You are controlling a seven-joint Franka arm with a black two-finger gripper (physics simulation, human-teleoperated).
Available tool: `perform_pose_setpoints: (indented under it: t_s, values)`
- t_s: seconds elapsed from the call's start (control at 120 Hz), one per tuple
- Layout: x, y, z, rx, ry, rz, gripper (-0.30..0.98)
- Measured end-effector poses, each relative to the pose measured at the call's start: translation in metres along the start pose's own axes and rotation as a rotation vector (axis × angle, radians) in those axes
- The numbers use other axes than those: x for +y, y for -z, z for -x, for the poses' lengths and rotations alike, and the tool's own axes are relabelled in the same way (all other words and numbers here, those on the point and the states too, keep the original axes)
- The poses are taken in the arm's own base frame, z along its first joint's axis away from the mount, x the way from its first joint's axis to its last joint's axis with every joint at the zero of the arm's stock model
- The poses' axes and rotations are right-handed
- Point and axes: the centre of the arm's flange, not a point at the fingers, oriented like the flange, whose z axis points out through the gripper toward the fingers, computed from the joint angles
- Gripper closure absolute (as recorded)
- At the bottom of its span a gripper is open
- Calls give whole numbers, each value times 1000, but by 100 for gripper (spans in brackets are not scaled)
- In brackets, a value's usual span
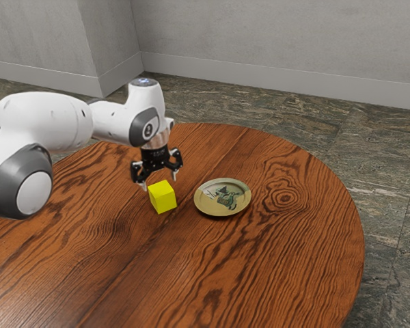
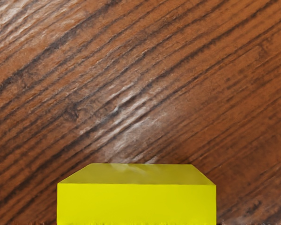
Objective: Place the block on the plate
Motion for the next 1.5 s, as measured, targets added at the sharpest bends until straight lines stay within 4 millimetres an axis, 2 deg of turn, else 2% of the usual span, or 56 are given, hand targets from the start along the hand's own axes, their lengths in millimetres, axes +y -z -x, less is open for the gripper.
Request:
perform_pose_setpoints:
  t_s: [0.133, 0.3, 0.833, 1.05, 1.183, 1.3, 1.433, 1.5]
  values:
    - [10, -7, 7, -4, 21, 4, 0]
    - [11, -23, 10, -12, 52, -14, 0]
    - [5, -31, 6, -26, 133, -19, 0]
    - [4, -31, 5, -40, 161, -10, 21]
    - [4, -30, 5, -42, 169, -9, 26]
    - [2, -17, 3, -37, 177, 0, 30]
    - [2, 21, 12, -22, 173, 35, 33]
    - [11, 42, 25, -14, 154, 59, 33]
